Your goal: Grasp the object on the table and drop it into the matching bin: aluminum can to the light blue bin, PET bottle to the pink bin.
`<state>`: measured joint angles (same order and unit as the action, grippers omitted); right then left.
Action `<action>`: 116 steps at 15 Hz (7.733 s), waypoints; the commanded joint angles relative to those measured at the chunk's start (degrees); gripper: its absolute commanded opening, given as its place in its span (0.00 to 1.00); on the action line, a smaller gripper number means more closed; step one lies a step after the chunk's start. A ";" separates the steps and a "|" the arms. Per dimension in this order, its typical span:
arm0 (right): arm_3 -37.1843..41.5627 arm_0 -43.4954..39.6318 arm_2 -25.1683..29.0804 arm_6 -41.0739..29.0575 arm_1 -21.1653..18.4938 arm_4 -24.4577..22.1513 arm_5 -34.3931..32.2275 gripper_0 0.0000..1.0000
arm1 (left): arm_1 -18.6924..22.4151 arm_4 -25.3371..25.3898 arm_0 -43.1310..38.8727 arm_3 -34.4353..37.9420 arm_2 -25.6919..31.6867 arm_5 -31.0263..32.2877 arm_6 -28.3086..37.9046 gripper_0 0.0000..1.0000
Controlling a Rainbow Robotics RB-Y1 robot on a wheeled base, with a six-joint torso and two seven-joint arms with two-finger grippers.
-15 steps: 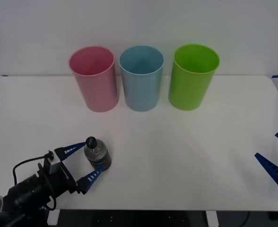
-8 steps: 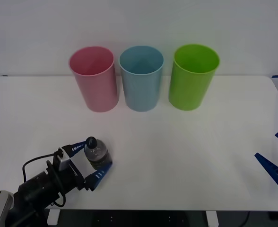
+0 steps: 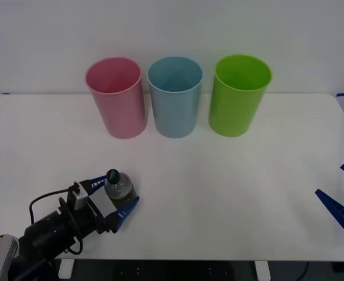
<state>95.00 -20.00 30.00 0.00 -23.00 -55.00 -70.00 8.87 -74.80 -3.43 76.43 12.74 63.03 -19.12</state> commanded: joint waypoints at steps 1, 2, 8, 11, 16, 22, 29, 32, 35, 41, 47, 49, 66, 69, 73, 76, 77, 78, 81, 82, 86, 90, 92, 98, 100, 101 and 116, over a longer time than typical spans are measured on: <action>0.00 0.00 0.00 0.00 0.00 0.00 0.00 1.00 | -0.08 0.00 0.00 0.04 0.00 -0.01 0.04 0.10; 0.00 0.00 0.00 0.00 0.00 0.00 0.00 1.00 | 0.01 0.00 0.00 0.04 0.00 -0.01 0.04 0.04; 0.00 0.00 0.00 0.00 0.00 0.00 0.00 1.00 | 0.19 0.53 -0.44 0.13 1.05 -0.01 0.39 0.00; 0.00 0.00 0.00 0.00 0.00 0.00 0.00 1.00 | 1.50 3.08 -1.50 1.36 1.14 -0.01 0.92 0.00; 0.00 0.00 0.00 0.00 0.00 0.00 0.00 1.00 | 4.14 5.45 -7.82 14.80 0.88 -5.99 10.94 0.00; 0.00 0.00 0.00 0.00 0.00 0.00 0.00 1.00 | 5.72 7.38 -11.25 26.23 3.95 -9.33 23.77 0.00; 0.00 0.00 0.00 0.00 0.00 0.00 0.00 1.00 | 8.45 8.35 -10.20 34.32 7.12 -13.73 36.69 0.00; 0.00 0.00 0.00 0.00 0.00 0.00 0.00 1.00 | 12.49 9.58 -7.39 34.75 6.50 -18.91 37.31 0.00; 0.00 0.00 0.00 0.00 0.00 0.00 0.00 1.00 | 16.18 11.51 -4.57 34.67 5.89 -23.48 38.63 0.00; 0.00 0.00 0.00 0.00 0.00 0.00 0.00 1.00 | 17.68 10.81 2.28 31.06 4.39 -27.52 39.68 0.00; 0.00 0.00 0.00 0.00 0.00 0.00 0.00 1.00 | 18.20 7.30 16.08 18.58 1.93 -27.52 39.24 0.00; 0.00 0.00 0.00 0.00 0.00 0.00 0.00 1.00 | 18.29 5.89 19.86 14.89 0.97 -27.52 39.15 0.00; 0.00 0.00 0.00 0.00 0.00 0.00 0.00 1.00 | 16.45 -0.88 40.08 -6.73 -7.38 -30.07 36.78 0.01; 0.00 0.00 0.00 0.00 0.00 0.00 0.00 1.00 | 16.45 -0.79 40.16 -6.73 -7.38 -30.07 36.25 0.89; 0.00 0.00 0.00 0.00 0.00 0.00 0.00 1.00 | 16.45 0.00 39.72 -6.73 -7.30 -29.19 35.99 1.00; 0.00 0.00 0.00 0.00 0.00 0.00 0.00 1.00 | 16.45 2.29 38.76 -6.64 -7.30 -28.14 35.20 1.00; 0.00 0.00 0.00 0.00 0.00 0.00 0.00 1.00 | 16.53 2.99 37.97 -5.85 -7.30 -27.96 35.02 1.00; 0.00 0.00 0.00 0.00 0.00 0.00 0.00 1.00 | 16.80 3.69 36.74 -4.53 -7.30 -27.88 34.94 1.00; 0.00 0.00 0.00 0.00 0.00 0.00 0.00 1.00 | 16.97 6.24 31.29 0.83 -6.68 -27.88 34.67 1.00; 0.00 0.00 0.00 0.00 0.00 0.00 0.00 1.00 | 16.97 6.77 29.09 2.76 -6.07 -27.70 34.58 1.00; 0.00 0.00 0.00 0.00 0.00 0.00 0.00 1.00 | 16.97 8.70 21.09 9.71 -3.08 -26.03 34.06 1.00; 0.00 0.00 0.00 0.00 0.00 0.00 0.00 1.00 | 16.97 10.99 13.01 14.63 2.02 -20.41 33.35 1.00; 0.00 0.00 0.00 0.00 0.00 0.00 0.00 1.00 | 16.97 11.95 9.58 16.03 5.01 -16.71 32.47 1.00; 0.00 0.00 0.00 0.00 0.00 0.00 0.00 1.00 | 16.97 13.71 2.46 16.83 11.16 -7.84 25.27 1.00; 0.00 0.00 0.00 0.00 0.00 0.00 0.00 1.00 | 16.97 14.06 0.26 16.83 12.57 -5.73 22.63 1.00; 0.00 0.00 0.00 0.00 0.00 0.00 0.00 1.00 | 16.97 14.33 -0.88 16.83 13.18 -5.11 20.70 1.00; 0.00 0.00 0.00 0.00 0.00 0.00 0.00 1.00 | 22.07 22.59 -14.94 16.83 16.00 -0.37 13.93 1.00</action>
<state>95.00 -20.00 30.00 0.00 -23.00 -55.00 -70.00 30.76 -52.31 -18.08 93.26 28.61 62.54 -5.19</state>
